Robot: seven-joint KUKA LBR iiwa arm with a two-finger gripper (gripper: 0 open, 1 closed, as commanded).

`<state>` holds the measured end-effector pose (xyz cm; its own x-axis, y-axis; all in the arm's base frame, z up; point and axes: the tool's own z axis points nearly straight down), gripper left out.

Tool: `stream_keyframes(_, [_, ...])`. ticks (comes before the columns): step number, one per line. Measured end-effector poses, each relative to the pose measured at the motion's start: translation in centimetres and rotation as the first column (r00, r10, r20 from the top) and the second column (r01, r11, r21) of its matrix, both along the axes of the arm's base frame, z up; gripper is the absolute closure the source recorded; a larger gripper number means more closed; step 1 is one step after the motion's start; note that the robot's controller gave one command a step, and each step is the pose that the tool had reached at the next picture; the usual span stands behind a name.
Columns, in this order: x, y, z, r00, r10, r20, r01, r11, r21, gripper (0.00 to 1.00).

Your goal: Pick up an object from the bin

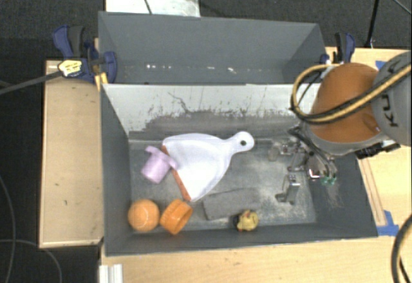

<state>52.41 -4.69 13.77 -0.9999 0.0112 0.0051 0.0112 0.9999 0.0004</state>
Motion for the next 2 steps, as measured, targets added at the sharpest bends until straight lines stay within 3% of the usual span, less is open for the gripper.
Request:
stream_keyframes(1, [0.2, 0.0, 0.4, 1.0, 0.001, 0.007, -0.001, 1.0, -0.001, 0.0])
stream_keyframes(2, [-0.9, 2.2, -3.5, 0.996, 0.086, 0.012, -0.086, 0.996, -0.002, 0.0])
